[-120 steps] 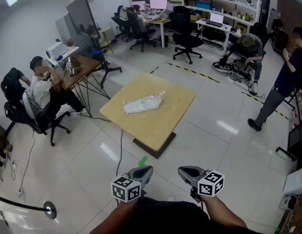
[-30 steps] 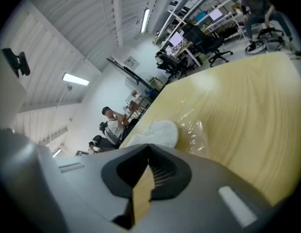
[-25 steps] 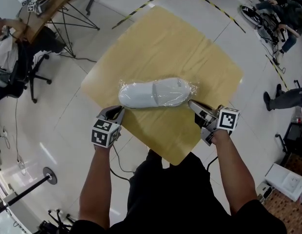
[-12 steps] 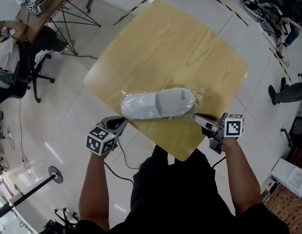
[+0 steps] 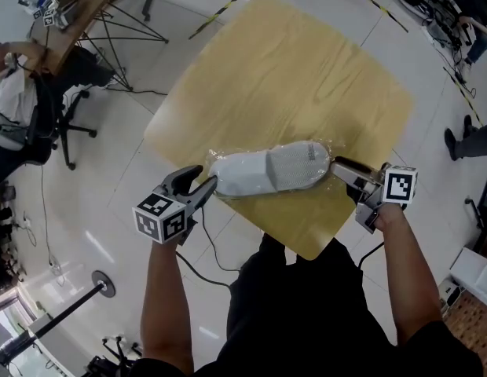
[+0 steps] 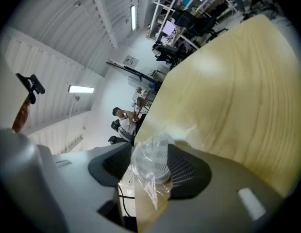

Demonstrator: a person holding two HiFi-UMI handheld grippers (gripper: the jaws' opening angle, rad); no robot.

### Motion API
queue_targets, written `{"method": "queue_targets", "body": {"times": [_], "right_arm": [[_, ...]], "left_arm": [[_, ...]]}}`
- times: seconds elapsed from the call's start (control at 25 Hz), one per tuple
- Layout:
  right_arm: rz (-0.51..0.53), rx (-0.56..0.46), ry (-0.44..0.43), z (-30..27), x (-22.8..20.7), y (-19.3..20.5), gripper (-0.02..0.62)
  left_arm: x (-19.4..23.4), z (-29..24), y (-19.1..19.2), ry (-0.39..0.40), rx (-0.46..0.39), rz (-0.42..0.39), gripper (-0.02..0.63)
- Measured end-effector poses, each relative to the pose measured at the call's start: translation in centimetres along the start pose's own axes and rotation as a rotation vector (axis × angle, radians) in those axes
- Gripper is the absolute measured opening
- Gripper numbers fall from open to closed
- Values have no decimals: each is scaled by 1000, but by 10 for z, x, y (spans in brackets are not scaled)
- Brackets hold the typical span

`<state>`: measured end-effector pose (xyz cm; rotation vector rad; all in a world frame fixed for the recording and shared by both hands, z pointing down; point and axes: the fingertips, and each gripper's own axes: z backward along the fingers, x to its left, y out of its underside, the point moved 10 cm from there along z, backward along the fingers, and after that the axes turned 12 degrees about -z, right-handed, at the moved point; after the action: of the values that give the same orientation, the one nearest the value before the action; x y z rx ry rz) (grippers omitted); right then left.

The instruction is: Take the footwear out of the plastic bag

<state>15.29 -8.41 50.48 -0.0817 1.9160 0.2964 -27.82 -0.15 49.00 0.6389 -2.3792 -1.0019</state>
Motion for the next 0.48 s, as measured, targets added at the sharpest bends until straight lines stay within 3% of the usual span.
{"method": "queue_targets", "body": {"times": [0.12,0.24,0.32,0.48], "right_arm": [[-49,41,7,-14,-6,1,181],[-101,49,-47,-16,-11,3,8],[-189,27,-124,-14,-18,4,3],[-344,-32,-255,-6,-30,8,3]], "left_arm": [[-6,-21,-7,29,75,-93,164],[-5,-30,-6,12,130,-137,99],[1,-28,-3,-23,134,-126,12],[9,-23,2,-74,130,-89,6]]}}
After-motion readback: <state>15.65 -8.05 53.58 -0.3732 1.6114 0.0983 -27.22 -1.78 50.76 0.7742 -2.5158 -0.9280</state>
